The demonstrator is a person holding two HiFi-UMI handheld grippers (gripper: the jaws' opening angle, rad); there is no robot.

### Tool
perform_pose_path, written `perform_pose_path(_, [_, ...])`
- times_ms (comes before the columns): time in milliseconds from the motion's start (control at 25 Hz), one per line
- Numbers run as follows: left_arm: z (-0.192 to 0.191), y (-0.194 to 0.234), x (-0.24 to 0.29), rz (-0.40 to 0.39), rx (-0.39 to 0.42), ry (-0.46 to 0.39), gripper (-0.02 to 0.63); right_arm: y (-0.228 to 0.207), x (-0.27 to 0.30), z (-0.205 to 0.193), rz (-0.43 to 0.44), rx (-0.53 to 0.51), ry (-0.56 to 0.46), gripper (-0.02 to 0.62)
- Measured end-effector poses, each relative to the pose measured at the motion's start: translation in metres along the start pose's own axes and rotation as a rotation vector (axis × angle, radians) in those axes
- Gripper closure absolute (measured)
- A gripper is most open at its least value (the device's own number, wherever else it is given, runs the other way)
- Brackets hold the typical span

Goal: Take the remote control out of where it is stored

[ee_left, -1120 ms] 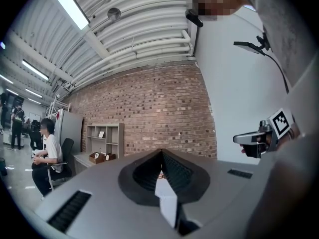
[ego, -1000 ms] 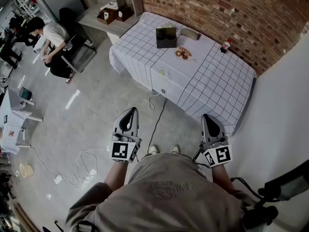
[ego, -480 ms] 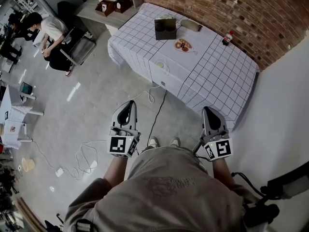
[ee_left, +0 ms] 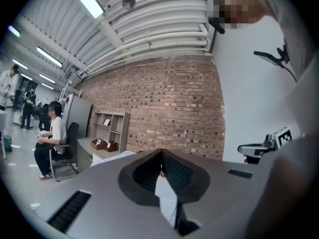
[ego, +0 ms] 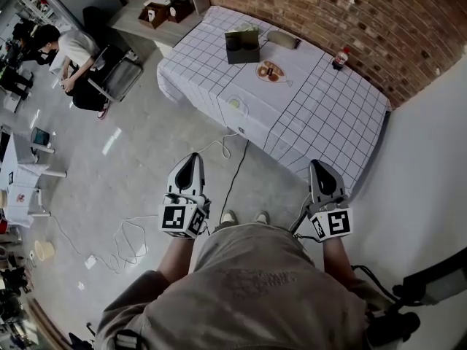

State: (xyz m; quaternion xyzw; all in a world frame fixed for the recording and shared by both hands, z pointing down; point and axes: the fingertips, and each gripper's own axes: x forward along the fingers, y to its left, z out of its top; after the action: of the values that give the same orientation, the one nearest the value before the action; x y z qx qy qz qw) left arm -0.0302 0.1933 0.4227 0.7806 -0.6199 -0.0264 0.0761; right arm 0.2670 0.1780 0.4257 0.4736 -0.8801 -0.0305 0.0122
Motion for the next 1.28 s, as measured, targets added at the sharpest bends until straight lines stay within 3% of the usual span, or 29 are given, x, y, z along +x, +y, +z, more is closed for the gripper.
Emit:
perform_pose_path(320, [-0.01, -0.029, 0.016, -0.013, 0.05, 0.022, 0.595, -0.039, 0.006, -0.013, -0.014, 0.003, -0.023, 0.58])
perform_pose_path(720, [-0.028, -0.018, 0.029, -0.024, 0.059, 0.047, 0.595, -0.037, 0.017, -0.028, 0.038, -0.014, 0.001, 0.581])
perform_pose_path(1040, [-0.037, 0.048, 0.08, -0.017, 0.058, 0.068, 0.595, -0.03, 0.08, -0.038, 0.053, -0.045, 0.02, 0.58])
perform_pose_path(1280, [-0.013, 0.101, 0.134, -0.025, 0.089, 0.05, 0.595, -0.022, 0.154, -0.028, 0.073, -0.065, 0.018, 0.58])
